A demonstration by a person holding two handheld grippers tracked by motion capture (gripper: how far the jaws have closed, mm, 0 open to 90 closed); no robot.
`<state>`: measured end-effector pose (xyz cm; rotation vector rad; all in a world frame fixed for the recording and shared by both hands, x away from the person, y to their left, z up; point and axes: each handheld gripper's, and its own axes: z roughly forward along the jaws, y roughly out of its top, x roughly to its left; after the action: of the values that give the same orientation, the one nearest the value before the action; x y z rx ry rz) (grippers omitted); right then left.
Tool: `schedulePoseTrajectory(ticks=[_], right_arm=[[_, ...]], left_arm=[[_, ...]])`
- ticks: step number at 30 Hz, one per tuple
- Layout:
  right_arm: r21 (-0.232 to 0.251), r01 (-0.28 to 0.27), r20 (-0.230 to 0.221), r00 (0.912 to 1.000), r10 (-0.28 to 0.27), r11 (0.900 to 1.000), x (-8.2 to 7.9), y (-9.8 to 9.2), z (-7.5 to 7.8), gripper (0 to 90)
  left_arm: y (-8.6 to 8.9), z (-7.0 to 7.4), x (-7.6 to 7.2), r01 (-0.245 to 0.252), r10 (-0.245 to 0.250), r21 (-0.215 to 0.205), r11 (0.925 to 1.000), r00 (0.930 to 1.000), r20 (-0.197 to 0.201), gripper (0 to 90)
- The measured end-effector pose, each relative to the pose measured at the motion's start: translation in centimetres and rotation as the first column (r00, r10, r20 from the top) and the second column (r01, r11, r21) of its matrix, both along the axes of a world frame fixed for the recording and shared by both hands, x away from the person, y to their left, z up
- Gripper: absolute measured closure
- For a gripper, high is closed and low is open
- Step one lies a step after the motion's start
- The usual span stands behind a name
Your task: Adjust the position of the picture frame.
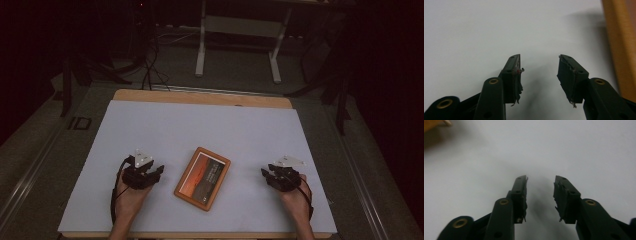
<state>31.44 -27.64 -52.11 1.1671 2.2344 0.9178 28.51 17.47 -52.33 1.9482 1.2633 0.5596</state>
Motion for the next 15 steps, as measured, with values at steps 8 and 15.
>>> schedulePoseTrajectory(ticks=[8, 15], right_arm=[[0.022, -0.035, 0.006, 0.9994, 0.034, 0.999, -0.2, 0.9, 0.3, 64.9], [0.033, -0.062, 0.022, 0.9979, 0.062, 0.997, -0.6, 2.0, 1.0, 67.4]], left_arm=[[0.4, 0.4, -0.3, 0.079, -0.077, -0.082, 0.9935, 0.9966, 0.031, 54.6], [-0.1, 0.2, -0.2, 0.116, -0.115, -0.093, 0.989, 0.9933, 0.007, 58.8]])
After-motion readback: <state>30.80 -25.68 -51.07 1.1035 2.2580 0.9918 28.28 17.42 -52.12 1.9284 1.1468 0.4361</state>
